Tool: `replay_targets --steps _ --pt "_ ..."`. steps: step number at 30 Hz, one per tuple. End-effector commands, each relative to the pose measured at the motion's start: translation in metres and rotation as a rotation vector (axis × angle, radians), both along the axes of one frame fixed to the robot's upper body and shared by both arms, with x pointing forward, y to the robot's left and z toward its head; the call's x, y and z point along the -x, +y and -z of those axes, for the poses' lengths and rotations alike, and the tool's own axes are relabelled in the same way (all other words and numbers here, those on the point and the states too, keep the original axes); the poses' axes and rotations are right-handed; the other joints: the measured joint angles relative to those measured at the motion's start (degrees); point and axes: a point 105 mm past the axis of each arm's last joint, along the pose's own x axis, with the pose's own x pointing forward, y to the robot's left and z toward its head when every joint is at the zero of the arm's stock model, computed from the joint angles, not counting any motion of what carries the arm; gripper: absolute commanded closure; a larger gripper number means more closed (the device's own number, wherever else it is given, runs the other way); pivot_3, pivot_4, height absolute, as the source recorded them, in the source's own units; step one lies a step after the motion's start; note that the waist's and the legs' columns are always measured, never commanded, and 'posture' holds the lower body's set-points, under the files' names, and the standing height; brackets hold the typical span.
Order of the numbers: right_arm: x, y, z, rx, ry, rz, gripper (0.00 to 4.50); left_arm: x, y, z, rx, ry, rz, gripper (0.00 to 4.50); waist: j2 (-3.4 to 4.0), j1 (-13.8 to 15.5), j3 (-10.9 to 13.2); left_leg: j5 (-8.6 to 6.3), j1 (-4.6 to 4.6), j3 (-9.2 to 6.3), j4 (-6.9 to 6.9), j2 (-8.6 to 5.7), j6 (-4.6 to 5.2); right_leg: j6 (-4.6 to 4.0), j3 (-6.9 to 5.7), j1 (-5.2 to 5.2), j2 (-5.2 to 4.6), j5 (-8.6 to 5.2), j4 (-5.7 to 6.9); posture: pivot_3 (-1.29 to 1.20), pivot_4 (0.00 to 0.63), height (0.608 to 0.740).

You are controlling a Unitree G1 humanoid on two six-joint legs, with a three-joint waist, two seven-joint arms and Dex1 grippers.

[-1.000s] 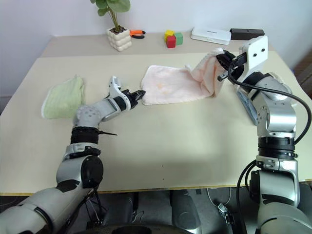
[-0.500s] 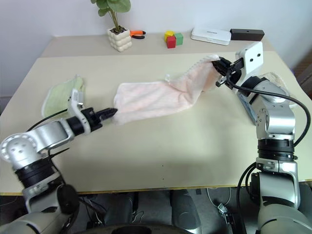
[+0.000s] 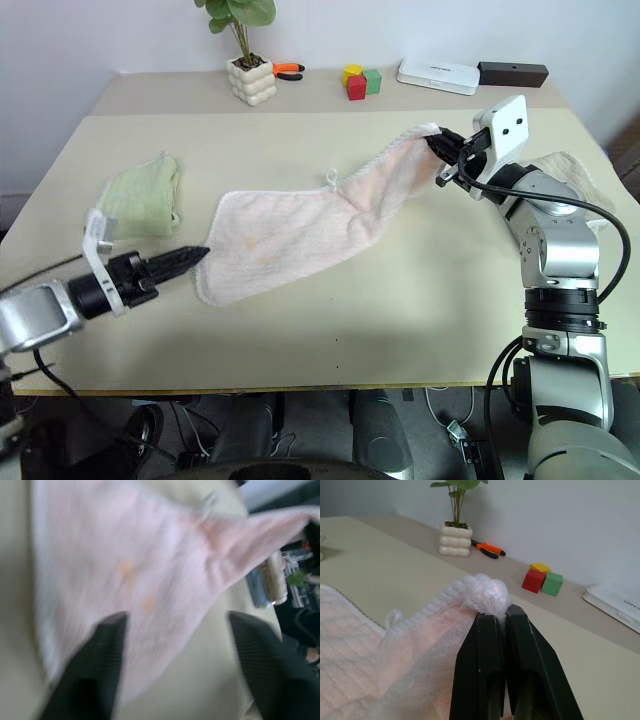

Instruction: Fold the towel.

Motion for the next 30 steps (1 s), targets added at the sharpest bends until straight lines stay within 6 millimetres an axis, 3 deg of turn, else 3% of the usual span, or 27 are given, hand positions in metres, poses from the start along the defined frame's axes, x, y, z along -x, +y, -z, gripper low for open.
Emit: replay_targets --steps 1,4,7,12,14,18,23,30 --pt "0.005 0.004 -0.014 0.004 -0.058 -0.018 4.50 -0.017 0.009 -0.012 -0.028 -0.069 -0.077 0.10 0.01 -0.2 0.0 0.00 0.01 0.00 -0.02 0.00 0.00 0.00 0.00 0.00 0.00 0.00 -0.01 0.00 0.150 0.740" --pt "0.005 0.004 -0.013 0.006 -0.057 -0.018 4.50 -0.041 0.018 -0.019 -0.123 -0.135 -0.180 0.10 0.00 -0.2 0.0 0.00 0.02 -0.01 -0.01 0.02 0.00 -0.01 0.00 -0.01 0.05 0.01 0.00 0.00 0.150 0.740" --pt "0.004 0.004 -0.013 0.006 -0.060 -0.013 4.50 -0.076 0.024 -0.021 -0.101 -0.136 -0.321 0.10 0.00 0.1 0.0 0.00 0.01 0.00 0.00 0.01 0.00 -0.01 0.00 0.00 0.05 0.01 -0.01 0.00 0.150 0.740" --pt "0.003 0.007 -0.013 0.012 -0.063 -0.015 4.50 -0.111 -0.003 -0.012 -0.139 -0.124 -0.308 0.10 -0.01 0.1 0.0 0.00 -0.07 0.00 0.01 -0.01 0.00 0.01 -0.01 0.03 0.02 0.02 -0.17 0.00 0.150 0.740" --pt "0.004 0.007 -0.013 0.015 -0.066 -0.013 4.50 -0.115 -0.006 -0.007 -0.172 -0.119 -0.285 0.10 -0.01 -0.2 0.0 0.00 -0.08 -0.01 -0.02 -0.01 0.00 0.01 -0.02 0.01 0.03 0.02 -0.18 0.00 0.150 0.740" --pt "0.006 0.000 -0.011 0.017 -0.062 0.012 4.50 -0.127 0.012 0.021 -0.310 -0.030 -0.304 0.10 -0.01 -0.7 0.0 0.00 -0.04 -0.01 -0.05 0.01 0.00 0.01 -0.01 -0.05 0.07 0.02 -0.09 0.00 0.150 0.740" --pt "0.008 -0.001 -0.011 0.012 -0.062 0.016 4.50 -0.141 0.026 0.028 -0.367 0.007 -0.357 0.10 0.00 -0.3 0.0 0.00 -0.06 -0.01 -0.02 0.01 0.00 0.01 -0.01 -0.05 0.08 0.02 -0.08 0.00 0.150 0.740" --pt "0.008 0.001 -0.011 0.009 -0.062 0.013 4.50 -0.135 -0.006 0.057 -0.351 0.101 -0.189 0.10 0.01 0.0 0.0 0.01 -0.07 -0.01 -0.01 0.00 0.00 0.02 -0.02 -0.02 0.04 0.02 -0.09 0.00 0.150 0.740"
